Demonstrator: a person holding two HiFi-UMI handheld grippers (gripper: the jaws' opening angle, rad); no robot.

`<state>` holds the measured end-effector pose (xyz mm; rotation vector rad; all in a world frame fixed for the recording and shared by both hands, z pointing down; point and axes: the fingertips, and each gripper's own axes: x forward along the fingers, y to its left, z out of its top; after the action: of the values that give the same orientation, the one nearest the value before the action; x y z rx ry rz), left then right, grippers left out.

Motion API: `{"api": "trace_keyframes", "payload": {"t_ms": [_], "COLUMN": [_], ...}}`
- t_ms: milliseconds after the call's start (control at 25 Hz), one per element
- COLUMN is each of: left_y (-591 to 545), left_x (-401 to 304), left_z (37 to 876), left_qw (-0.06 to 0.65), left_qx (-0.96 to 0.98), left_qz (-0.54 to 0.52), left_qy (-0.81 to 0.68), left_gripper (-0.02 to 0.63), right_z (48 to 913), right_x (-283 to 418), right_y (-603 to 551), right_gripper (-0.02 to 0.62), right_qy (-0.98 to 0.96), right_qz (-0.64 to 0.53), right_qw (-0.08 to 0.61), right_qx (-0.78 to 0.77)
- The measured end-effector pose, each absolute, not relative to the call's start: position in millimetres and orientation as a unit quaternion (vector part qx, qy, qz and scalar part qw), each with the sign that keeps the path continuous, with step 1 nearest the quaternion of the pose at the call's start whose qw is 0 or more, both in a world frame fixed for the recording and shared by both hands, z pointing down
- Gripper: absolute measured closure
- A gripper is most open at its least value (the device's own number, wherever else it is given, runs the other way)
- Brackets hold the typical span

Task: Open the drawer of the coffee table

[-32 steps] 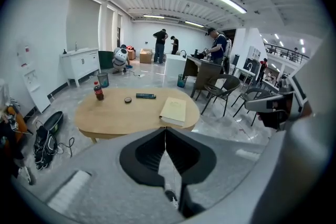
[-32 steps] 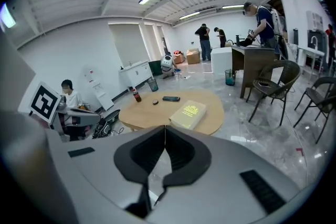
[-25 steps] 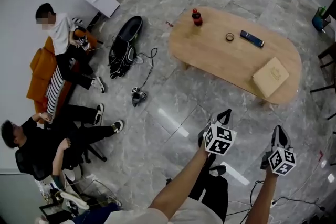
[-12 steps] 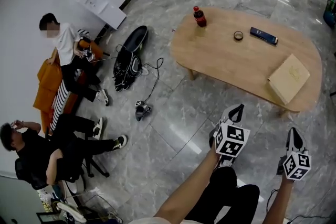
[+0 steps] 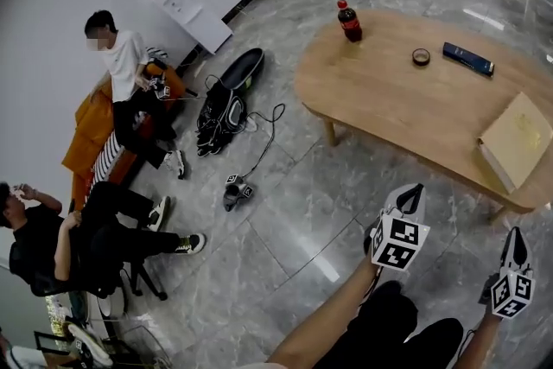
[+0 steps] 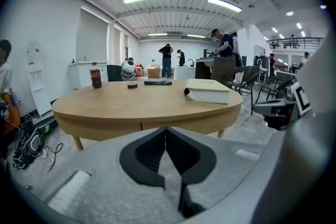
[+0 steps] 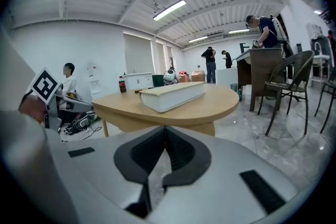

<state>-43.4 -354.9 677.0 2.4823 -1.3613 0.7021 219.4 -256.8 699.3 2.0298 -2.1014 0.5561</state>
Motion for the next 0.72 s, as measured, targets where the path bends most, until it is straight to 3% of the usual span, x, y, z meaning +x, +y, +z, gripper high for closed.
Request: {"api": "trace_keyframes", "payload": {"t_ms": [280,560,720], "left_y": [-358.7,-380.1,-394.4], "left_x": [-54.1,-65.5,-64.2], "left_z": [744.7,790.0,777.6], "left_qw": [0.088,0.046,0.034], "left_qx": [0.852,0.859,0.86], "left_qz": [0.218,0.185,0.17], "left_qy": [-0.469,-0.475,-0.479], "left_gripper": [0.595,0.595,0.594], "right_z": [780.4,798.3,781.0], "right_x": [216.2,230.5,235.3], "right_y": [-266.1,-272.9,-287.2], "right_gripper": [0.58,0.58,0.58], "right_qy": [-0.707,-0.686,-0.708], "right_qz": [0.142,0.018,0.023], "right_qw": [0.114,0.082,0.055], "right_qx": [0.683,0.722,0.703]}}
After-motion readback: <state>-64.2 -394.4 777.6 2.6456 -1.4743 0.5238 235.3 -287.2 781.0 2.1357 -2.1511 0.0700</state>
